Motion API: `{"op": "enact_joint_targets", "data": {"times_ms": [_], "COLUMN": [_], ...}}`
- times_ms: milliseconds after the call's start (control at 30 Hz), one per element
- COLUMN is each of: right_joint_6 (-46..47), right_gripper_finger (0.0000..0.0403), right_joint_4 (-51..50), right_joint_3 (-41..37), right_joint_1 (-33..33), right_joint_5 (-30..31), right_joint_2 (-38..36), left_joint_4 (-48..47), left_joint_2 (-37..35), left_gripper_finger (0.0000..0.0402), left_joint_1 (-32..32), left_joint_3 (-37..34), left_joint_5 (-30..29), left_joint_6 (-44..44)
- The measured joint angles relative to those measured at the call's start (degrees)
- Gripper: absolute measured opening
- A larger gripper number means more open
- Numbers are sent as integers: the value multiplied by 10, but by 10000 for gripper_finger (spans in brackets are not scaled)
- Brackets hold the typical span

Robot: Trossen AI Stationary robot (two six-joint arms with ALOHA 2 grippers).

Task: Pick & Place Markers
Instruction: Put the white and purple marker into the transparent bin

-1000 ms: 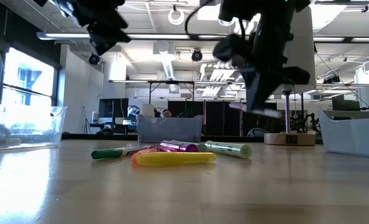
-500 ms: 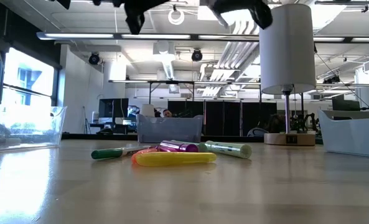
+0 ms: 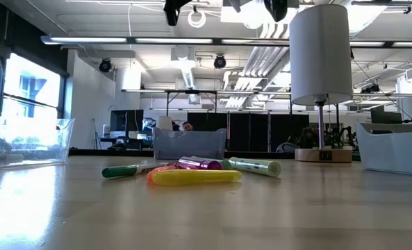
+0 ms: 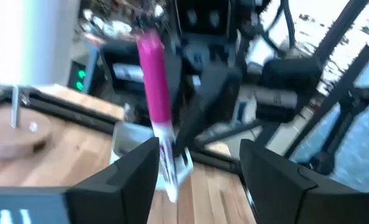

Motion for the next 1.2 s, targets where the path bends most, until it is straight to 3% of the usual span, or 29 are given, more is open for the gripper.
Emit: {"op": "enact_joint_targets", "data": {"times_ms": [800,1200], "right_joint_6": [-15,-22], "right_gripper_finger": [20,20], "right_joint_4": [38,38], "right_joint_3": [0,0], "right_joint_1": [0,0], "right_joint_5": [-12,-6], "right_joint_2": [0,0], "left_joint_4": [29,88], "left_joint_2": [2,50], "left_gripper_finger": [225,225], "left_joint_1": [0,1], "left_joint_3": [19,19], "left_joint_5": [-64,-69], "left_joint_6": [4,2]}}
